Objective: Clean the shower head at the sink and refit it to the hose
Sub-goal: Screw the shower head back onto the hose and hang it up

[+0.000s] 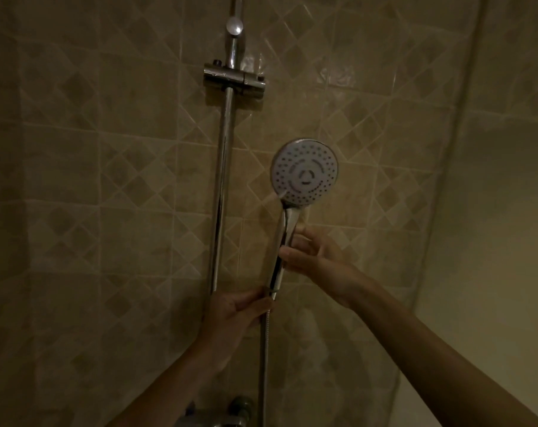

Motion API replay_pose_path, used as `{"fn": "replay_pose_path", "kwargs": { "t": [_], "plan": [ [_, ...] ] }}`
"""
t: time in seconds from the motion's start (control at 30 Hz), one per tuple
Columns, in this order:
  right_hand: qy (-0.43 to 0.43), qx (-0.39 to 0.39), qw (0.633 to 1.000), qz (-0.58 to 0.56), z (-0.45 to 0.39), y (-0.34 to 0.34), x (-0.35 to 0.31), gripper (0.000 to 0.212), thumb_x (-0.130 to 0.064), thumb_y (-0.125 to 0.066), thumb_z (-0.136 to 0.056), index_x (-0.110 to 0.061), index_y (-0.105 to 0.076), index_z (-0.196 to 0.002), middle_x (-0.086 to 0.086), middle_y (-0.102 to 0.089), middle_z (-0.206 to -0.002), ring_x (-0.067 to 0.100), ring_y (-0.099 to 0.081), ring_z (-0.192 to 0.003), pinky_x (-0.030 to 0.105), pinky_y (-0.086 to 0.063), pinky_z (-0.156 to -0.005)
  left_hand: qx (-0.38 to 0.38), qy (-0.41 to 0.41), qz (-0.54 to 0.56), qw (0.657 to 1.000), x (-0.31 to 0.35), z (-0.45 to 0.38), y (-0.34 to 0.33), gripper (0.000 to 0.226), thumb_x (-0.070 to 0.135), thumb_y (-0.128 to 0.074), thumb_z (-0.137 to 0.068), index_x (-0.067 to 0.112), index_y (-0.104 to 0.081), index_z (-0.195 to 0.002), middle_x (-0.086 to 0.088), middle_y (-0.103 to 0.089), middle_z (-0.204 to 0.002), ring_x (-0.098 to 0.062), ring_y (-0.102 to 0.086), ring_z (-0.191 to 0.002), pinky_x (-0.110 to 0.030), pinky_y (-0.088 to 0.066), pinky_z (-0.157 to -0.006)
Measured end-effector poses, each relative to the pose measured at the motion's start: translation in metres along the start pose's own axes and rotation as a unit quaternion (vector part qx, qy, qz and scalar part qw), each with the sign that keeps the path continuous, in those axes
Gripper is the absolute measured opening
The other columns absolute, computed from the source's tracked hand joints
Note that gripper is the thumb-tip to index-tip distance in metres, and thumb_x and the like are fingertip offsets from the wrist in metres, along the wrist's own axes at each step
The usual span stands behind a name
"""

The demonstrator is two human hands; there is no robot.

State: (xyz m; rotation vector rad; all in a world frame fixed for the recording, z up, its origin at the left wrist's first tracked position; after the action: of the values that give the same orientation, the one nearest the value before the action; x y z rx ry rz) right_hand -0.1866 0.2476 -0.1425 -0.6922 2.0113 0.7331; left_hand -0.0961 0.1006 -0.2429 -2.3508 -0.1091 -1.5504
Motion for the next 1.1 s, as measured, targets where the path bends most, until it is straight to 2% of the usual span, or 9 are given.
{"fn": "replay_pose_path", "kwargs": {
  "t": [0.13, 0.3, 0.5, 0.7, 0.8, 0.9, 0.97, 1.03, 1.1],
  "plan": [
    [0.016, 0.0, 0.997, 0.073, -0.001, -0.005, -0.007, 0.037, -0.041, -0.071, -0.095, -0.018, -0.068, -0.124, -0.003, -0.075, -0.111, 0.015, -0.072, -0.108, 0.034, -0.058, -0.095, 0.005, -0.007, 0.007, 1.0, 0.001, -0.001, -0.001, 0.031, 0.03, -0.081, -0.067, 0.025, -0.082, -0.098, -0.006, -0.08, -0.104, -0.021, -0.076, -0.1, -0.023, -0.06, -0.08],
    [-0.008, -0.084, 0.996, 0.017, 0.0, -0.008, -0.002, 0.041, -0.012, -0.062, -0.103, -0.012, -0.054, -0.144, 0.009, -0.069, -0.137, 0.026, -0.065, -0.13, 0.047, -0.052, -0.109, 0.014, -0.03, -0.027, 0.999, 0.007, -0.002, 0.002, 0.02, 0.01, -0.075, -0.082, 0.023, -0.083, -0.094, -0.006, -0.08, -0.101, -0.02, -0.077, -0.095, -0.02, -0.059, -0.074],
    [0.032, 0.041, 0.992, 0.117, -0.009, -0.02, 0.0, 0.027, -0.023, -0.088, -0.079, -0.017, -0.071, -0.099, -0.018, -0.076, -0.076, -0.004, -0.072, -0.072, 0.014, -0.058, -0.069, 0.026, -0.029, -0.008, 0.999, 0.011, 0.003, 0.001, 0.03, 0.0, -0.071, -0.085, 0.027, -0.084, -0.085, -0.004, -0.081, -0.095, -0.012, -0.077, -0.088, -0.015, -0.057, -0.07],
    [-0.007, -0.055, 0.998, 0.032, -0.009, -0.019, 0.003, 0.033, -0.017, -0.068, -0.099, -0.014, -0.065, -0.132, 0.005, -0.073, -0.129, 0.02, -0.069, -0.122, 0.035, -0.059, -0.097, 0.029, -0.007, 0.027, 0.999, 0.014, 0.002, 0.003, 0.019, 0.002, -0.072, -0.083, 0.014, -0.083, -0.094, -0.006, -0.081, -0.093, -0.011, -0.076, -0.082, -0.016, -0.057, -0.067],
    [0.004, -0.047, 0.999, 0.01, -0.008, -0.016, 0.008, 0.03, -0.015, -0.072, -0.096, -0.015, -0.071, -0.126, 0.012, -0.076, -0.122, 0.027, -0.073, -0.115, 0.038, -0.06, -0.095, 0.019, -0.015, 0.009, 1.0, 0.015, 0.002, 0.003, 0.021, 0.006, -0.073, -0.083, 0.022, -0.084, -0.09, -0.006, -0.081, -0.096, -0.015, -0.077, -0.087, -0.018, -0.059, -0.072],
    [0.008, 0.066, 0.994, 0.083, -0.012, -0.022, 0.006, 0.048, -0.042, -0.092, -0.069, -0.01, -0.076, -0.102, 0.023, -0.077, -0.1, 0.03, -0.078, -0.093, 0.035, -0.065, -0.079, 0.01, -0.017, 0.013, 1.0, 0.015, 0.002, 0.003, 0.018, 0.018, -0.076, -0.076, 0.023, -0.084, -0.091, -0.007, -0.081, -0.097, -0.015, -0.077, -0.09, -0.018, -0.058, -0.072],
    [0.001, 0.104, 0.987, 0.126, -0.012, -0.022, 0.005, 0.044, -0.054, -0.087, -0.069, -0.02, -0.079, -0.095, 0.015, -0.078, -0.098, 0.02, -0.078, -0.091, 0.034, -0.065, -0.079, 0.014, -0.02, 0.015, 1.0, 0.015, 0.002, 0.005, 0.018, 0.02, -0.076, -0.074, 0.024, -0.084, -0.09, -0.006, -0.081, -0.096, -0.014, -0.077, -0.09, -0.017, -0.058, -0.071],
    [-0.021, 0.047, 0.993, 0.106, -0.01, -0.023, -0.001, 0.032, -0.048, -0.076, -0.088, -0.032, -0.075, -0.115, 0.001, -0.077, -0.116, 0.01, -0.074, -0.107, 0.031, -0.061, -0.089, 0.018, -0.027, 0.009, 0.999, 0.015, 0.001, 0.006, 0.017, 0.014, -0.076, -0.077, 0.024, -0.084, -0.088, -0.006, -0.081, -0.095, -0.013, -0.077, -0.089, -0.018, -0.059, -0.072],
    [-0.055, -0.018, 0.997, 0.049, -0.01, -0.021, -0.002, 0.056, -0.042, -0.075, -0.089, -0.026, -0.059, -0.14, -0.004, -0.071, -0.135, 0.009, -0.068, -0.123, 0.035, -0.056, -0.102, 0.021, -0.029, -0.003, 0.999, 0.014, 0.0, 0.004, 0.021, 0.004, -0.074, -0.082, 0.022, -0.084, -0.087, -0.006, -0.081, -0.096, -0.012, -0.076, -0.089, -0.022, -0.061, -0.078]
  ]
}}
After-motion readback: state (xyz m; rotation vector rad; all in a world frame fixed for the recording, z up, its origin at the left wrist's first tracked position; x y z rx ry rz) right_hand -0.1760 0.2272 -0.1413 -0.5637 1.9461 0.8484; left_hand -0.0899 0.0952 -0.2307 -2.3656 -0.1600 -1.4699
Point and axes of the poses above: each hand's wrist, its own z-axis away from the middle knuckle, its own y-axis out of the back of the hand, x = y × z, the point moved 3 cm from there along -z, towards the middle knuckle
